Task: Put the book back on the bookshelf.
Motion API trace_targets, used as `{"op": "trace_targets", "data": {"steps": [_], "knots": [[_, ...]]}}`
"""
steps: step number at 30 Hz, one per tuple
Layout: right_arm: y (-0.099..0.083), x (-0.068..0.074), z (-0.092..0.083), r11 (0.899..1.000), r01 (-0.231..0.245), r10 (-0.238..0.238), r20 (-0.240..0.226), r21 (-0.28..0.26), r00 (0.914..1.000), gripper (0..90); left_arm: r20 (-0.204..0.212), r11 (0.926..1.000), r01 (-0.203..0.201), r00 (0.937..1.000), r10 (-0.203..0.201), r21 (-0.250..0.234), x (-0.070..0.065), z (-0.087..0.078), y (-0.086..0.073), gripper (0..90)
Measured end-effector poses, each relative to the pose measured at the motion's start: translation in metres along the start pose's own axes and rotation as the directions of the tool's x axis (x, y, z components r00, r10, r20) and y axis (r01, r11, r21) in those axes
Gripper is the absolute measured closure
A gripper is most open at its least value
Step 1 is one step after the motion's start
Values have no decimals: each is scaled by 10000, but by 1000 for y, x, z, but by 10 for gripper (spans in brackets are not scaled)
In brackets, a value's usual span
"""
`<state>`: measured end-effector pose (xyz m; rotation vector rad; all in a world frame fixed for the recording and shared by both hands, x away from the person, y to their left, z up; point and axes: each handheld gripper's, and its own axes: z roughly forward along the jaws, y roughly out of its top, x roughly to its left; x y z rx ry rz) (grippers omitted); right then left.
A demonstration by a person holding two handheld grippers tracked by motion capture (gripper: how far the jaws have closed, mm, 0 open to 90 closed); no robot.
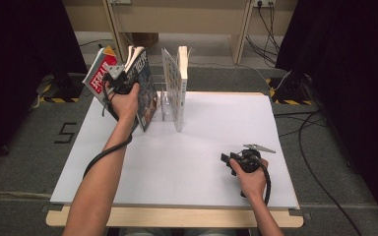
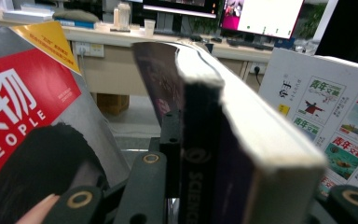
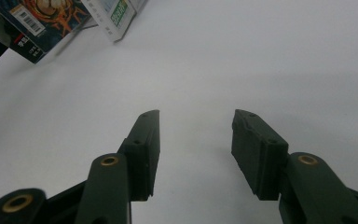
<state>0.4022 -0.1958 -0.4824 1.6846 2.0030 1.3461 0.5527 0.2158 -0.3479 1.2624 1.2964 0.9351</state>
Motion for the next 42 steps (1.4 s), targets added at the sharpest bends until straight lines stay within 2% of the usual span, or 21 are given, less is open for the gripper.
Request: {"op": "trace_targets", "data": {"steps": [5, 7, 8, 9, 14, 16, 20, 23, 25, 27, 32, 36, 38, 42], "knots": [[0, 2, -1, 10000, -91, 91, 0, 26, 10000, 528, -60, 9998, -197, 9998, 198, 71, 5, -4, -3, 736], [-1, 3, 1, 10000, 72, -72, 16, 38, 10000, 528, 161, 9993, -252, 9996, 247, 259, 12, -4, -3, 723], [-1, 4, 1, 9999, -64, 64, -14, 89, 10000, 528, 165, 9988, -319, 9994, 313, 369, 14, -5, -3, 712], [-2, 4, 2, 10000, 12, -12, -9, 88, 10000, 528, 189, 9985, -345, 9993, 338, 420, 16, -5, -3, 697], [-2, 7, 3, 9999, -12, 12, -18, 172, 10000, 528, 296, 9982, 103, 9995, -120, 588, 24, -5, -2, 660], [-2, 6, 3, 9999, -18, 18, -12, 165, 10000, 527, 238, 9980, 7, 9997, -22, 625, 24, -5, -2, 626], [-3, 5, 3, 9999, 31, -31, -18, 163, 10000, 527, 304, 9974, 305, 9990, -325, 648, 26, -5, -4, 573], [-3, 4, 3, 9999, 53, -53, -5, 146, 10000, 526, 376, 9967, 415, 9983, -441, 695, 26, -6, -5, 543], [-3, 4, 2, 9999, 37, -36, -8, 155, 10000, 526, 395, 9970, 345, 9985, -373, 695, 25, -6, -6, 523], [-3, 5, 2, 9998, -64, 65, -9, 184, 10000, 526, 444, 9963, 477, 9977, -509, 714, 25, -7, -6, 501], [-2, 4, 2, 9999, 30, -30, 1, 134, 10000, 526, 587, 9931, 805, 9946, -857, 849, 26, -10, -2, 455], [-3, 5, 3, 9999, 39, -39, -1, 162, 10000, 526, 538, 9928, 792, 9950, -843, 902, 27, -13, 1, 439], [-3, 5, 2, 9998, 37, -37, -7, 178, 10000, 525, 538, 9910, 948, 9935, -1002, 946, 28, -15, 1, 431], [-2, 5, 3, 9998, 47, -47, -10, 172, 10000, 525, 628, 9835, 1431, 9866, -1506, 1104, 28, -18, -1, 418]]}}
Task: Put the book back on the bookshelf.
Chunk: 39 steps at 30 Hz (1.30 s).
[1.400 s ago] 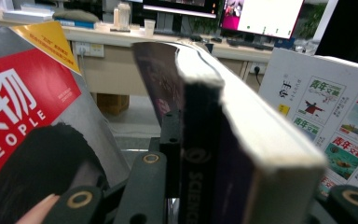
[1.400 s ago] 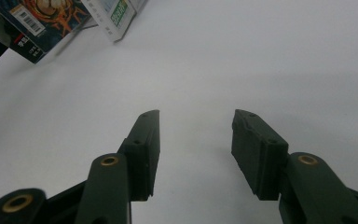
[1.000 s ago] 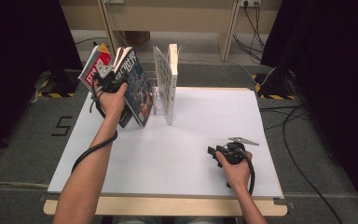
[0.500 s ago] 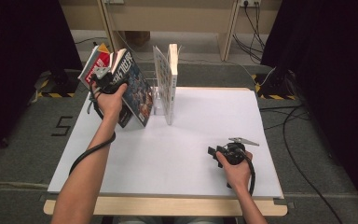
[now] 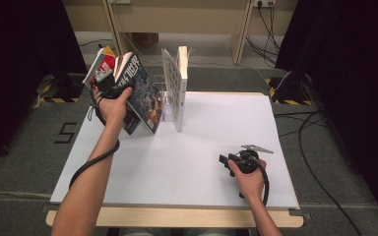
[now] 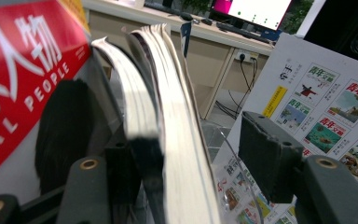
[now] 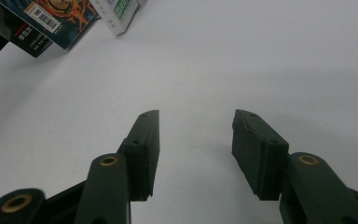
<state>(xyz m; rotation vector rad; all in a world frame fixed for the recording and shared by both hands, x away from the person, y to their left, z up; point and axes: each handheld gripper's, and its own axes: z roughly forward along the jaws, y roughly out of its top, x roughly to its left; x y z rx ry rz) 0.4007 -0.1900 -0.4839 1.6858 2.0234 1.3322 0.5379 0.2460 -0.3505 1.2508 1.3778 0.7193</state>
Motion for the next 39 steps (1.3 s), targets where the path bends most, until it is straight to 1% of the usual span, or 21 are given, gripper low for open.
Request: {"op": "trace_targets", "data": {"steps": [1, 3, 6, 8, 12, 14, 16, 18, 20, 21, 23, 24, 25, 27, 28, 31, 33, 35, 36, 37, 39], "knots": [[0, 0, 0, 10000, -12, 12, 1, 20, 10000, 525, 78, 9999, 100, 9999, -101, 62, 0, 0, -1, 421], [0, 0, 0, 10000, -16, 16, 3, 22, 10000, 525, 268, 9981, 543, 9981, -551, 296, 2, 3, -4, 439], [0, 0, 0, 10000, -49, 49, -26, 32, 10000, 525, 345, 9959, 763, 9964, -780, 480, 4, 8, -6, 480], [0, 0, 0, 10000, -44, 44, -22, 37, 10000, 525, 422, 9910, 1235, 9912, -1257, 517, 8, 12, -7, 523], [0, 0, 2, 9999, -67, 67, -37, 91, 10000, 524, 89, 9924, 1104, 9938, -1110, 553, 8, 19, -6, 601], [0, -1, 2, 9999, -91, 92, -60, 122, 9999, 523, -26, 9899, 1302, 9915, -1302, 562, 9, 22, -5, 645], [0, -1, 2, 9998, -103, 104, -73, 141, 9999, 522, -160, 9888, 1364, 9906, -1357, 607, 11, 24, -4, 721], [0, -1, 2, 9998, -109, 110, -76, 172, 9999, 521, -75, 9875, 1414, 9899, -1412, 702, 12, 24, -3, 749], [-1, -1, 2, 9995, -195, 196, -58, 232, 9998, 521, -111, 9906, 1172, 9931, -1167, 700, 9, 24, -1, 757], [-1, -1, 2, 9995, -207, 209, -72, 237, 9998, 522, -138, 9935, 890, 9960, -882, 704, 6, 24, 0, 758], [-1, -1, 2, 9995, -209, 212, -90, 232, 9997, 522, -182, 9978, 25, 9998, -13, 659, -3, 23, 2, 759], [0, -2, 2, 9997, -135, 137, -90, 193, 9999, 522, -216, 9978, -323, 9992, 336, 582, -7, 22, 3, 760], [0, -2, 1, 9996, -224, 226, -94, 193, 9997, 522, -302, 9967, -642, 9974, 657, 494, -12, 21, 4, 760], [0, -2, 1, 9996, -220, 221, -84, 175, 9997, 523, -425, 9880, -1487, 9877, 1505, 428, -22, 21, 5, 761], [0, -3, 1, 9998, -113, 114, -70, 134, 9999, 523, -535, 9839, -1759, 9827, 1775, 330, -26, 21, 5, 761], [0, -3, 0, 9999, -110, 111, -90, 90, 9999, 524, -908, 9711, -2386, 9673, 2370, -69, -36, 20, 3, 761], [0, -3, -1, 9999, -109, 110, -94, 69, 9999, 525, -956, 9634, -2671, 9598, 2638, -231, -40, 22, 2, 761], [0, -3, -1, 9998, -194, 195, -90, 86, 9998, 525, -1004, 9641, -2650, 9599, 2618, -192, -39, 26, -1, 760], [0, -4, -1, 9999, -93, 93, -75, 61, 9999, 526, -1025, 9646, -2633, 9601, 2604, -157, -38, 28, -4, 759], [0, -4, -1, 9999, -123, 124, -87, 72, 9999, 526, -1110, 9635, -2652, 9593, 2598, -371, -36, 29, -7, 759], [0, -4, -1, 9999, -106, 107, -96, 79, 9999, 526, -1148, 9612, -2725, 9571, 2661, -440, -36, 29, -8, 757]]}}
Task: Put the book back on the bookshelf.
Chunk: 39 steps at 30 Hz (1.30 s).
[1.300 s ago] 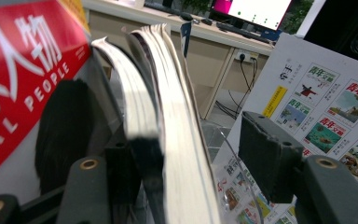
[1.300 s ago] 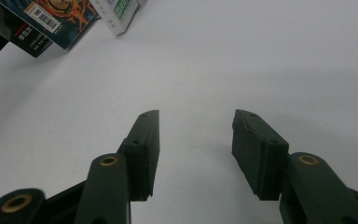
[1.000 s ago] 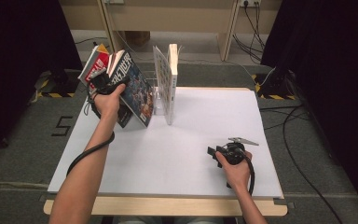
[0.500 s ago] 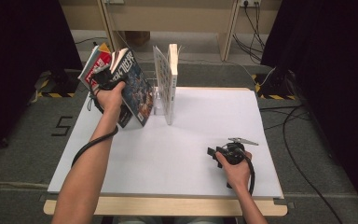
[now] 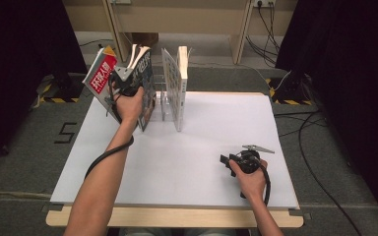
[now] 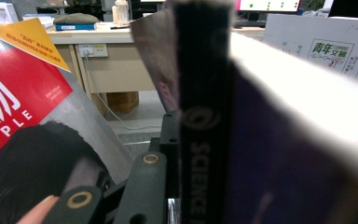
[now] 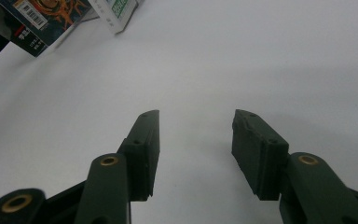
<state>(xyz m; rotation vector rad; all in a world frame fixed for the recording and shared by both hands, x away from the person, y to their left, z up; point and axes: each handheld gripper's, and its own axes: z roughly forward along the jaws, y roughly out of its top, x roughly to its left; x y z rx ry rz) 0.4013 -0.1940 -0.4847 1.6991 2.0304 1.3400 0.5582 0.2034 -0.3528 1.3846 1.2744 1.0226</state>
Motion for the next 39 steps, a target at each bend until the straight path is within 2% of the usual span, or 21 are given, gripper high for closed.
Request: {"op": "trace_targets", "data": {"steps": [4, 6, 8, 9, 10, 13, 22, 26, 27, 28, 29, 31, 33, 35, 37, 39], "knots": [[1, 0, 1, 10000, 31, -31, 4, -32, 10000, 527, 177, 9999, -30, 9998, 32, -118, 1, 2, 0, 755], [1, 2, 1, 10000, 73, -73, -25, -26, 10000, 527, 206, 9996, -237, 9995, 240, -157, 2, 1, -1, 749], [0, 2, 1, 9999, 117, -117, -36, 30, 9999, 527, 183, 9998, -146, 9997, 149, -162, 5, -1, -3, 739], [0, 3, 2, 10000, 83, -83, -49, 49, 10000, 526, 211, 9998, -114, 9997, 118, -189, 7, -2, -5, 727], [0, 3, 2, 9999, 75, -75, -46, 80, 10000, 526, 304, 9998, 98, 9995, -93, -174, 10, -3, -6, 718], [-1, 3, 3, 9999, 102, -101, -26, 109, 9999, 526, 497, 9999, -170, 9986, 169, 21, 17, -3, -9, 642], [-2, 5, 3, 9998, 126, -125, -30, 150, 9999, 525, 1008, 9983, 439, 9938, -475, 373, 22, -6, -9, 506], [-2, 4, 3, 9998, 125, -124, -31, 144, 9999, 525, 1187, 9945, 931, 9880, -983, 489, 22, -10, -7, 461], [-1, 4, 3, 9998, 108, -108, -35, 139, 9999, 524, 1187, 9945, 931, 9880, -983, 489, 22, -10, -7, 451], [-1, 4, 3, 9999, 103, -102, -26, 128, 9999, 524, 1370, 9896, 1305, 9810, -1376, 598, 22, -12, -5, 435], [-1, 4, 2, 9999, 92, -91, -20, 139, 10000, 524, 1418, 9874, 1442, 9781, -1521, 647, 22, -13, -5, 421], [-1, 3, 2, 9999, 94, -93, -22, 130, 10000, 524, 1371, 9849, 1564, 9766, -1654, 742, 22, -17, -5, 397], [-1, 3, 2, 9999, 79, -79, -24, 142, 10000, 523, 1397, 9798, 1821, 9713, -1923, 826, 23, -20, -6, 375], [-1, 4, 1, 9999, 65, -65, -37, 157, 10000, 523, 1375, 9783, 1877, 9704, -1985, 875, 23, -22, -7, 359], [-1, 4, 1, 9999, 55, -54, -13, 131, 10000, 523, 1393, 9737, 2041, 9662, -2170, 1009, 25, -28, -9, 353], [0, 5, 0, 9999, -12, 12, -18, 127, 10000, 523, 1344, 9716, 2080, 9657, -2224, 1130, 26, -32, -12, 346]]}}
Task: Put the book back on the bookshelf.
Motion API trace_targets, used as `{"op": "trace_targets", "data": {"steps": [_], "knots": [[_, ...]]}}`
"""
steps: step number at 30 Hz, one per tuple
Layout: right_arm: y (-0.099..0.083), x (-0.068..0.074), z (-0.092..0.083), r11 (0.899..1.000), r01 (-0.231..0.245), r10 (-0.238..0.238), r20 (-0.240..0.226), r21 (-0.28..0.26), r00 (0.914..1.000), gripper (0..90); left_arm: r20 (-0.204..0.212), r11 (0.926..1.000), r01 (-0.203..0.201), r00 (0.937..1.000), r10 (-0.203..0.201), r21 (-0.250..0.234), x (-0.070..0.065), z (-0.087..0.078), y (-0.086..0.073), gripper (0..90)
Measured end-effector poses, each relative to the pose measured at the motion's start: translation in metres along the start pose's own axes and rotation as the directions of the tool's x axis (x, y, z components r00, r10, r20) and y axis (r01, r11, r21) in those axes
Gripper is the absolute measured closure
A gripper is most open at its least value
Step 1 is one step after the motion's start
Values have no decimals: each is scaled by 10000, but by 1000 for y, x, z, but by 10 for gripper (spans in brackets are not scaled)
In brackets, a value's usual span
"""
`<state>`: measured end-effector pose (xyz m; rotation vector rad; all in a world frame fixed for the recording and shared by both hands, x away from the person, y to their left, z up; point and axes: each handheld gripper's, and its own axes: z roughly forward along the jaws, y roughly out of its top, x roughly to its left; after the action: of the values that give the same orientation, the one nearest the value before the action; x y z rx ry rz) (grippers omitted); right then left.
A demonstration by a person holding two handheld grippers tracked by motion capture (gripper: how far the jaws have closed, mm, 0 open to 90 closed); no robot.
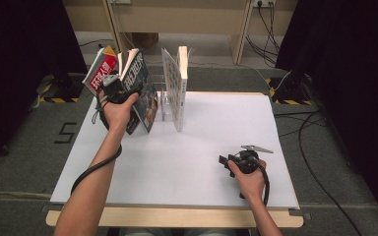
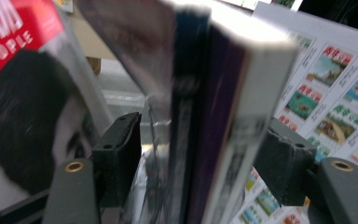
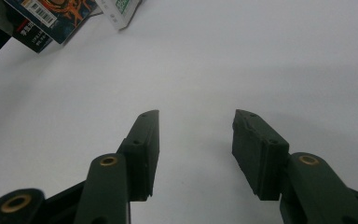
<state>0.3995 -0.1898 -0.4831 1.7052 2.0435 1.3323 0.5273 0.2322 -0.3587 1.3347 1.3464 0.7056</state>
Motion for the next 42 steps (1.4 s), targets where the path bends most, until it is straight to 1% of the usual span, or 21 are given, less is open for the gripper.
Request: {"op": "trace_targets", "data": {"steps": [2, 4, 5, 11, 12, 13, 15, 16, 19, 23, 25, 28, 29, 30, 32, 35, 37, 39, 41, 42], "knots": [[1, 0, 0, 10000, 88, -88, 4, -47, 10000, 523, 21, 9999, 129, 9999, -129, 12, 2, -3, -3, 341], [1, 1, -1, 9999, 99, -99, 10, -70, 10000, 523, -33, 9999, 106, 9999, -106, 36, 3, -5, -4, 335], [1, 1, -1, 10000, 57, -57, 20, -71, 10000, 523, 43, 9998, 177, 9998, -177, 73, 5, -8, -6, 333], [1, 2, -1, 9999, 82, -82, 34, -97, 10000, 524, 164, 9999, 33, 9999, -36, 169, 6, -17, -10, 316], [2, 2, -2, 9999, 59, -58, 46, -125, 10000, 524, 233, 9998, 20, 9997, -24, 174, 7, -19, -10, 316], [2, 1, -2, 9997, 168, -167, 49, -167, 9998, 524, 206, 9998, -27, 9998, 23, 217, 7, -21, -11, 313], [2, 0, -2, 9997, 158, -158, 49, -169, 9999, 524, 212, 9997, -97, 9997, 92, 212, 7, -22, -12, 310], [2, 1, -2, 9999, 45, -44, 49, -146, 10000, 524, 228, 9994, -239, 9995, 234, 246, 7, -26, -14, 308], [2, -1, -2, 9997, 128, -127, 69, -189, 9999, 524, 267, 9984, -442, 9987, 433, 364, 7, -32, -16, 307], [3, -3, -3, 9996, 111, -109, 79, -255, 9999, 524, 541, 9965, -606, 9969, 574, 580, 8, -40, -20, 302], [4, -4, -3, 9996, 55, -53, 68, -262, 10000, 524, 584, 9959, -640, 9965, 602, 640, 9, -45, -21, 301], [4, -5, -3, 9996, 41, -39, 72, -278, 10000, 525, 695, 9961, -572, 9962, 526, 666, 13, -54, -24, 299], [4, -5, -4, 9997, -35, 37, 58, -260, 10000, 524, 743, 9958, -532, 9961, 477, 742, 14, -56, -25, 298], [5, -5, -4, 9996, 40, -38, 70, -283, 10000, 525, 761, 9953, -530, 9960, 468, 809, 15, -59, -27, 296], [5, -6, -4, 9996, 38, -36, 50, -284, 10000, 524, 781, 9946, -610, 9955, 545, 839, 16, -64, -30, 296], [4, -6, -3, 9997, -65, 67, 51, -249, 10000, 525, 900, 9946, -550, 9948, 471, 881, 18, -71, -36, 297], [4, -6, -3, 9997, -67, 68, 49, -249, 10000, 525, 914, 9935, -680, 9940, 597, 911, 19, -75, -39, 297], [4, -6, -4, 9996, -49, 52, 79, -289, 10000, 524, 1010, 9936, -602, 9936, 506, 951, 20, -79, -42, 297], [5, -6, -6, 9994, -64, 67, 77, -330, 9999, 525, 992, 9936, -632, 9936, 538, 940, 22, -84, -44, 297], [5, -6, -6, 9994, -40, 43, 104, -341, 9999, 525, 1000, 9937, -578, 9938, 482, 957, 23, -86, -46, 297]]}}
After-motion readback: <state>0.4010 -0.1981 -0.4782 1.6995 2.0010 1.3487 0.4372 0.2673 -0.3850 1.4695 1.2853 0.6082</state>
